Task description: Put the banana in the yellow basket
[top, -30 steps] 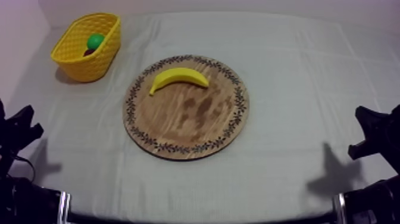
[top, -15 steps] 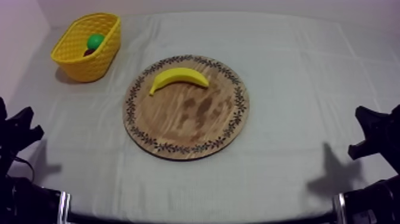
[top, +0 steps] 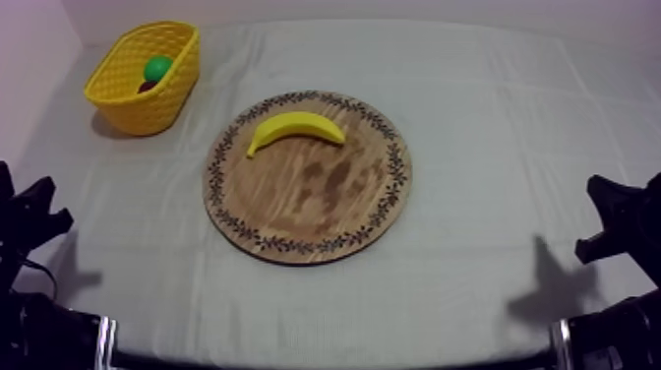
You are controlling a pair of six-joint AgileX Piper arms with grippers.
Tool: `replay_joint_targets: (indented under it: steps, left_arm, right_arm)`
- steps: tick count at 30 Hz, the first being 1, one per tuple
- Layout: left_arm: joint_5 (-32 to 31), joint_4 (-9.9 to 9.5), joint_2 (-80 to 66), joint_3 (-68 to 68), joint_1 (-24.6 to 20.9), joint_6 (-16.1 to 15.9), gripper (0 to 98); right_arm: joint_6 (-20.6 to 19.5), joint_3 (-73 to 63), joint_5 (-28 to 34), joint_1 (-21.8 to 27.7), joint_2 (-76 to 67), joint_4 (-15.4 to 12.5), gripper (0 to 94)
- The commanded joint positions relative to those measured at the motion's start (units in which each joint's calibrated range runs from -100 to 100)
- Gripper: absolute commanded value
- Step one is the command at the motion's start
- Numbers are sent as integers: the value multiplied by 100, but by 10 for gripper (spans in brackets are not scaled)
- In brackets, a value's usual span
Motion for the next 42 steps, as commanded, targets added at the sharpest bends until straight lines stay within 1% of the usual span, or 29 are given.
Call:
replay_joint_targets:
  steps: [1, 5, 9, 18, 21, 25, 31, 36, 42]
  left_arm:
    - [-4, -1, -5, 6, -2, -85, 0]
    - [-8, -1, -5, 7, -3, -104, 0]
    - [-7, -1, -5, 7, -3, -41, 0]
    - [209, -19, 29, -74, 10, 2, 0]
    - [36, -99, 208, -57, 14, 33, 0]
    - [-269, -227, 596, -166, 24, 154, 0]
    - [-333, -273, 1359, -927, 82, 309, 0]
    - [-37, -278, 2213, -1953, 141, 340, 0]
    - [827, -279, 3427, -3642, 232, 385, 0]
  right_arm:
    - [1, -3, 10, 0, 0, 0, 3]
    - [1, -3, 10, 0, 0, 0, 3]
    - [1, -3, 10, 0, 0, 0, 3]
    - [1, -3, 10, 0, 0, 0, 3]
    - [1, -3, 10, 0, 0, 0, 3]
    - [1, -3, 10, 1, 0, 0, 3]
    - [1, -3, 10, 0, 0, 0, 3]
    - [1, -3, 10, 0, 0, 0, 3]
    - [1, -3, 10, 0, 0, 0, 3]
